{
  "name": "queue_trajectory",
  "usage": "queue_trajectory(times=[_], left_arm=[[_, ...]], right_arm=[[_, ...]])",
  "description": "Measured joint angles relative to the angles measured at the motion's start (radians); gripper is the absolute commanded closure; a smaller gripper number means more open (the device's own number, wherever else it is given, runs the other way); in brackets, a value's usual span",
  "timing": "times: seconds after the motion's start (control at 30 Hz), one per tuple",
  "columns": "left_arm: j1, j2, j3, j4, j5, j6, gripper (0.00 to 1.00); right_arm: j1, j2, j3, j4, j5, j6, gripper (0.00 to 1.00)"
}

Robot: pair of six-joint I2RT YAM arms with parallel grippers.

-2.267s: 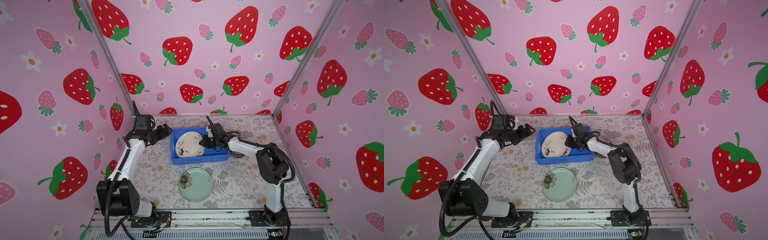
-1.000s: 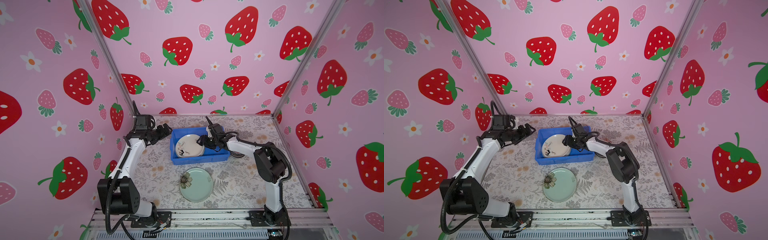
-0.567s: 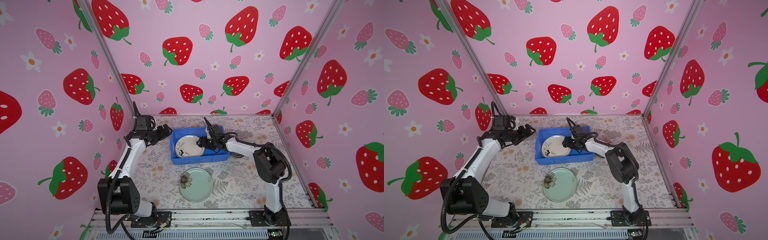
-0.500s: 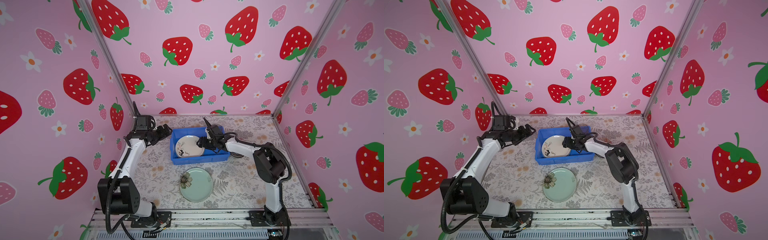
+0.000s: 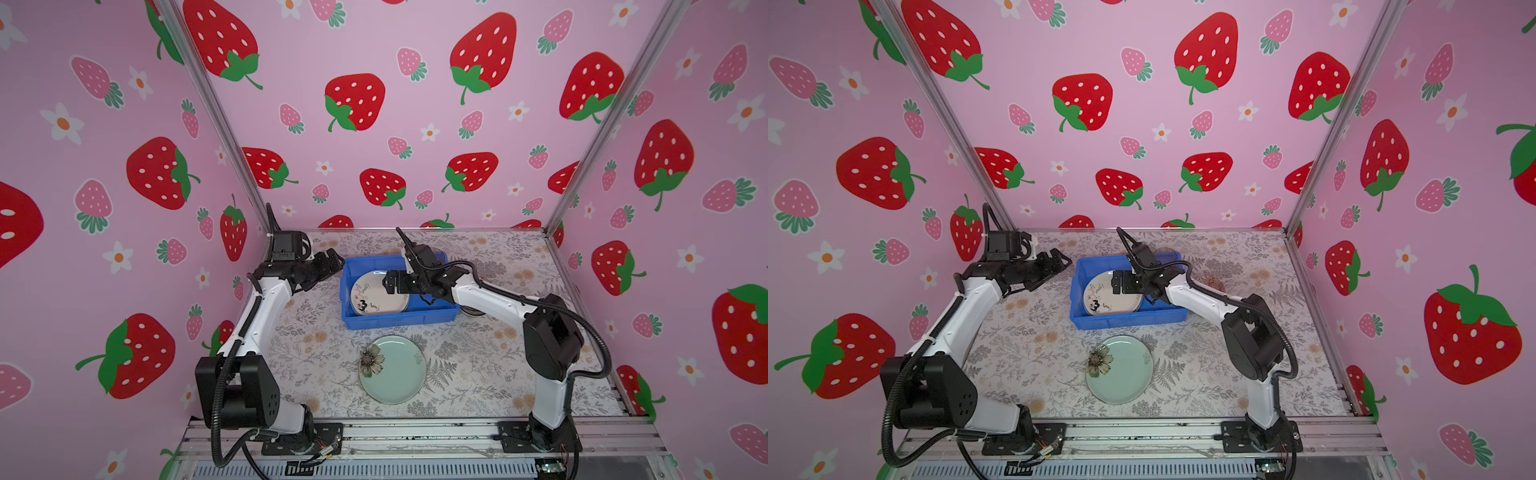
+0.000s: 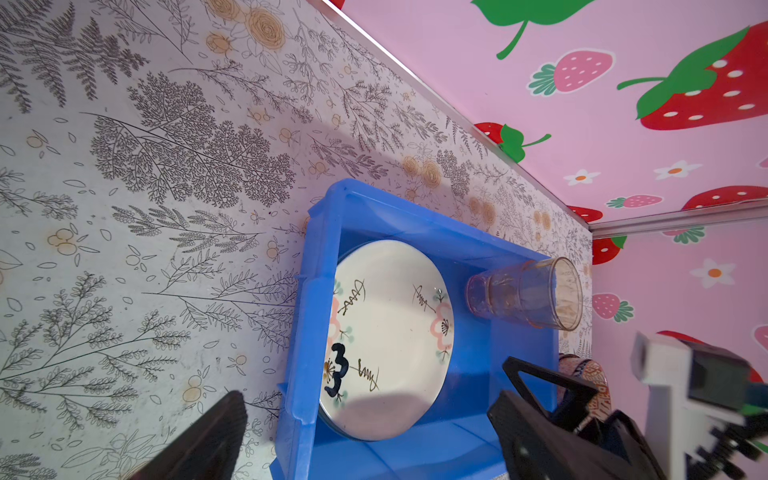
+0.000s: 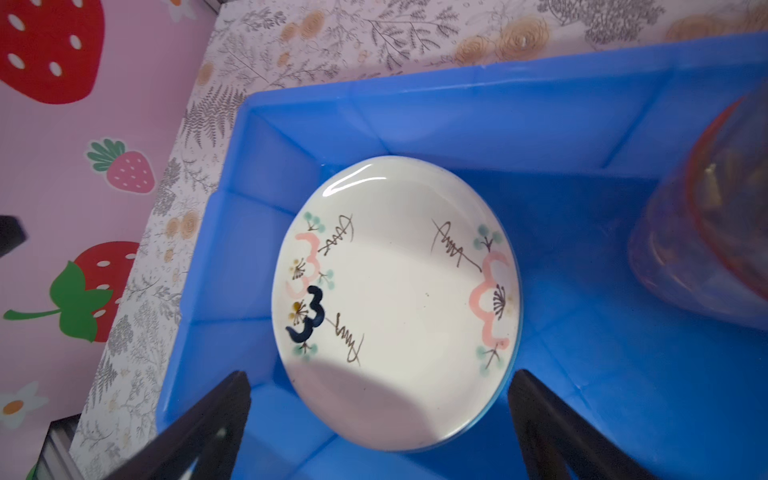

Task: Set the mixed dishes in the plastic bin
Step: 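Open both grippers to release the cream plate onto the watermelon plate, then withdraw both grippers from the bin toward the green flower plate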

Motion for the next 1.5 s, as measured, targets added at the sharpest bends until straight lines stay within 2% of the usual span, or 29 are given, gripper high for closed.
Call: queue_trajectory(times=[0.13,0.3,0.53,0.73,0.83,0.97,1.1,1.27,1.5], left_arm=[[0.0,-0.011,-0.015,0.004,0.013,-0.027,0.04],[0.0,-0.082,-0.062,-0.039,0.044,-0.052,0.0],[0.0,-0.293,-0.138,-0.169,0.051,-0.047,0.01],[-0.024,-0.47,-0.303,-0.254,0.062,-0.087,0.01],[-0.08,-0.547,-0.41,-0.257,0.066,-0.145,0.01],[-0.199,-0.646,-0.556,-0.225,0.064,-0.245,0.01],[-0.298,-0.691,-0.683,-0.169,0.057,-0.338,0.01],[-0.406,-0.654,-0.76,-0.098,0.015,-0.407,0.01],[-0.478,-0.53,-0.768,0.005,-0.013,-0.432,0.01]], right_arm=[[0.021,-0.108,-0.02,-0.02,0.023,-0.031,0.01],[0.019,-0.303,-0.166,-0.046,0.043,-0.066,0.01],[0.018,-0.509,-0.38,-0.076,0.02,-0.087,0.01],[0.018,-0.639,-0.546,-0.077,-0.05,-0.084,0.0],[0.018,-0.696,-0.645,-0.047,-0.1,-0.05,0.02],[0.018,-0.763,-0.82,0.062,-0.189,0.045,0.05],[0.018,-0.779,-0.939,0.127,-0.248,0.124,0.07],[0.018,-0.781,-1.002,0.205,-0.297,0.185,0.1],[0.022,-0.693,-1.04,0.335,-0.351,0.232,0.12]])
